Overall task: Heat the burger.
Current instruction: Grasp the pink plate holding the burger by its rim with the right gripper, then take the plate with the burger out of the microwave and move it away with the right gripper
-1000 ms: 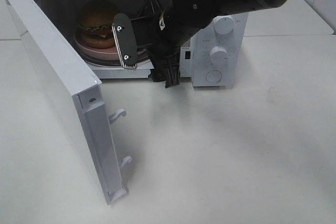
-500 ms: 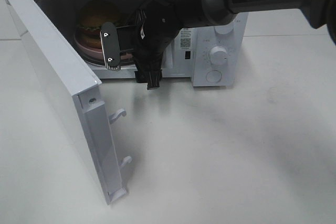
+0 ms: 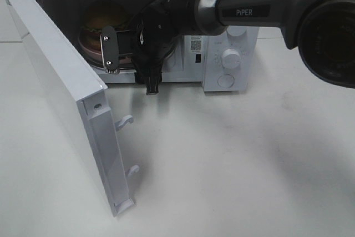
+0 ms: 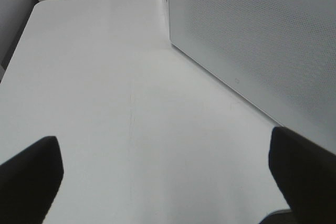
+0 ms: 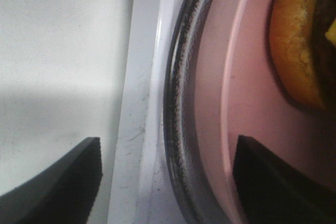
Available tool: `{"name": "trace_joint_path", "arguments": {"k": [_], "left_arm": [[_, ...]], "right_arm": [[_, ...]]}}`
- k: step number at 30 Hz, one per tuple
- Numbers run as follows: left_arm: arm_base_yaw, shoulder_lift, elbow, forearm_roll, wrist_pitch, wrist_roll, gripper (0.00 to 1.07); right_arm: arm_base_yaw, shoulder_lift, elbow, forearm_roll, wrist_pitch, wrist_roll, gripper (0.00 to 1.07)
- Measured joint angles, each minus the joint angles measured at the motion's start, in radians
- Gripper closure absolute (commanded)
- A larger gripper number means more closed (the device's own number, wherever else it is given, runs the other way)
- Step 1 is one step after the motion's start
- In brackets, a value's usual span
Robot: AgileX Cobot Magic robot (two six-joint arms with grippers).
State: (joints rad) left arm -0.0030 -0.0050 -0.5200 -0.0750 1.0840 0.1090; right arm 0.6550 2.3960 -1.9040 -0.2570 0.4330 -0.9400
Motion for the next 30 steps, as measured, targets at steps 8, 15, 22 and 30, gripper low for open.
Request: {"name": "trace_joint_path", "arguments": {"k": [8,15,22,30], "left_arm": [[0.000,0.000,0.000,0.000,0.000,0.000,0.06],[0.000,0.000,0.000,0.000,0.000,0.000,0.06],[0.000,0.000,0.000,0.000,0.000,0.000,0.06],[0.000,0.000,0.000,0.000,0.000,0.000,0.06]], "right_arm": [[0.000,0.004,-0.012,-0.003,-0.032,-0.007,1.06],[0.010,0.000,-0.017,0.001,0.009,-0.011,1.07],[0.020,-0.041,0.045,0.005,0.015,-0.076,1.07],[0.026,-0.128,0.193,0.016,-0.014,-0.233,1.07]]}}
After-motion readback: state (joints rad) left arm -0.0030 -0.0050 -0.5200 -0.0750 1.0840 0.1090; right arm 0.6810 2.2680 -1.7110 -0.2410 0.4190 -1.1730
